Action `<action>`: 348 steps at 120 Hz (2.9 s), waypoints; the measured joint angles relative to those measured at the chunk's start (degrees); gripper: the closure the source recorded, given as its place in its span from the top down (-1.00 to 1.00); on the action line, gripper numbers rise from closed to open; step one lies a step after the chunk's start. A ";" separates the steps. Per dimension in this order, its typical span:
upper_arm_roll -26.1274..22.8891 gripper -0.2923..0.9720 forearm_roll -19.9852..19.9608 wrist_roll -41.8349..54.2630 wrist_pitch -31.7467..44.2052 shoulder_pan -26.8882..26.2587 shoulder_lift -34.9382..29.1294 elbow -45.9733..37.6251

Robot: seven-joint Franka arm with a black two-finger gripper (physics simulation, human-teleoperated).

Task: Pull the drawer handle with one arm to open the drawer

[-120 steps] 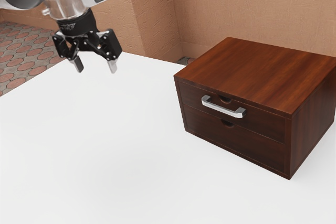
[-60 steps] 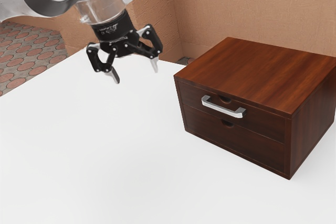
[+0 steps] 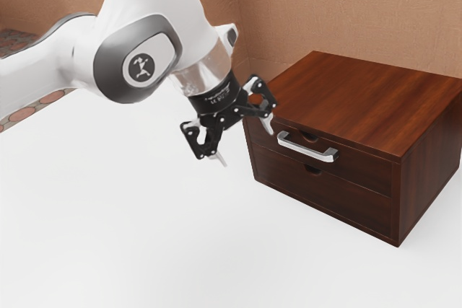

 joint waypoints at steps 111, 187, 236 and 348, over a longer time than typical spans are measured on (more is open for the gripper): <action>-0.03 0.54 0.00 -16.23 15.62 -0.64 0.12 -7.71; -0.03 0.41 0.33 -19.10 19.35 -3.04 3.59 -7.10; 0.13 0.23 0.47 -19.65 21.71 0.34 6.20 -5.10; -0.11 -0.27 -0.05 -20.15 22.15 -1.46 9.28 -2.28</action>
